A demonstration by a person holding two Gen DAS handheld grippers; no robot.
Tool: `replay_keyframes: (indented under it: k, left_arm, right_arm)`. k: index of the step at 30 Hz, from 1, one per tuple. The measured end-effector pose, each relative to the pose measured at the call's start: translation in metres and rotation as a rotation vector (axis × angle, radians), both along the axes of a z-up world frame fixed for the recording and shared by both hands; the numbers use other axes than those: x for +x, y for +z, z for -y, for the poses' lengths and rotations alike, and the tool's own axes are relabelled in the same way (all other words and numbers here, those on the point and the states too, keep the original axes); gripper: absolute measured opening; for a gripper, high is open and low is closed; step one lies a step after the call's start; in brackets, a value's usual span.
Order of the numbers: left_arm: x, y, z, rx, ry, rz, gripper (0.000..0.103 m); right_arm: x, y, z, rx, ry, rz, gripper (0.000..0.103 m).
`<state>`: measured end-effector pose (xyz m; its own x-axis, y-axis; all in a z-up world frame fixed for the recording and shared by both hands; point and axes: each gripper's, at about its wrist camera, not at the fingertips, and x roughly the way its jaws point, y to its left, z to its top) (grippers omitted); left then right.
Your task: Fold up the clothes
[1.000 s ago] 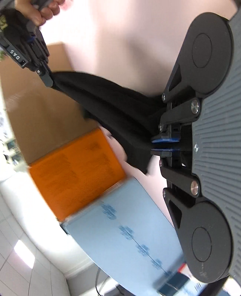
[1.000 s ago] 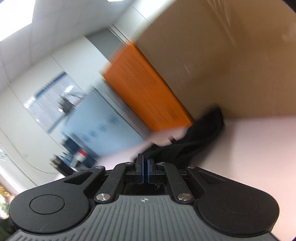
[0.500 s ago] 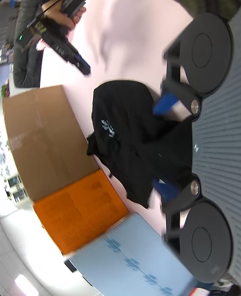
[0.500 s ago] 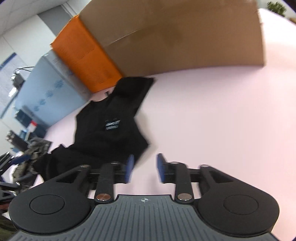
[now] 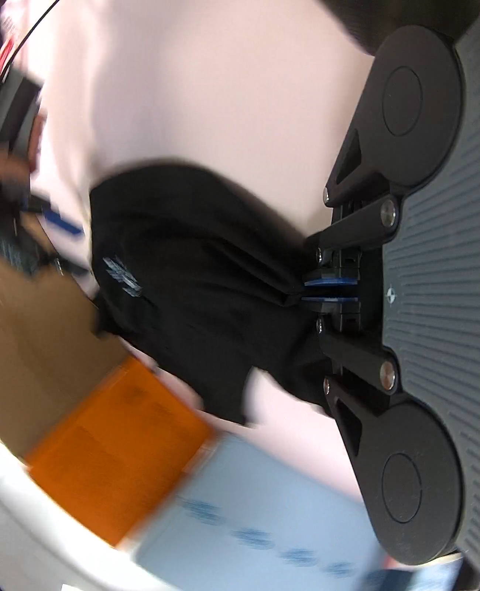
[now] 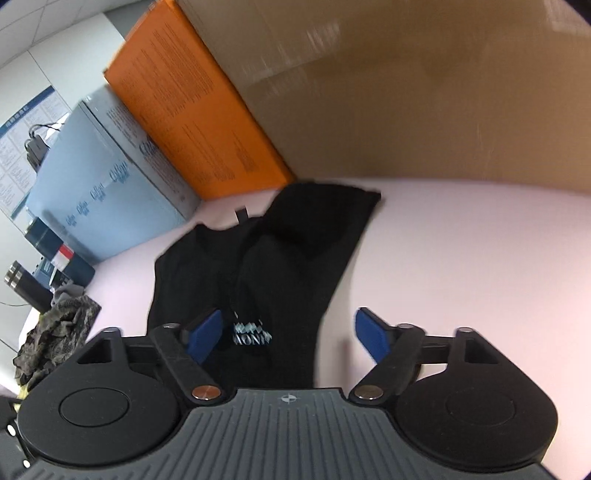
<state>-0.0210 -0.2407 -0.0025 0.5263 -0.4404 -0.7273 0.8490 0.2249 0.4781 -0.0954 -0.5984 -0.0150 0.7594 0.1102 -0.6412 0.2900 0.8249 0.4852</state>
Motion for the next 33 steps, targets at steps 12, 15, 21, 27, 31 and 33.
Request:
replay_keyframes:
  k: [12, 15, 21, 27, 31, 33]
  left_arm:
    - [0.030, 0.051, -0.025, -0.231, 0.086, -0.144, 0.097]
    - [0.025, 0.013, 0.009, -0.060, 0.022, 0.016, 0.078]
    - [0.018, 0.005, 0.018, -0.017, -0.014, -0.049, 0.007]
    - [0.018, 0.077, -0.041, -0.228, -0.029, -0.346, 0.008]
    - [0.003, 0.100, -0.070, -0.207, -0.098, -0.472, 0.010]
    - [-0.007, 0.104, -0.079, -0.152, -0.159, -0.515, 0.016]
  right_arm:
    - [-0.036, -0.019, -0.064, 0.060, 0.087, 0.026, 0.089]
    - [-0.031, -0.017, -0.081, -0.022, 0.097, 0.009, 0.055]
    - [-0.036, -0.021, -0.077, 0.100, 0.038, 0.021, 0.008]
    - [-0.089, 0.036, -0.072, 0.188, 0.025, 0.210, 0.008]
    - [-0.125, 0.058, -0.077, 0.183, 0.058, 0.196, 0.008]
    - [-0.136, 0.054, -0.082, 0.204, 0.104, 0.123, 0.009]
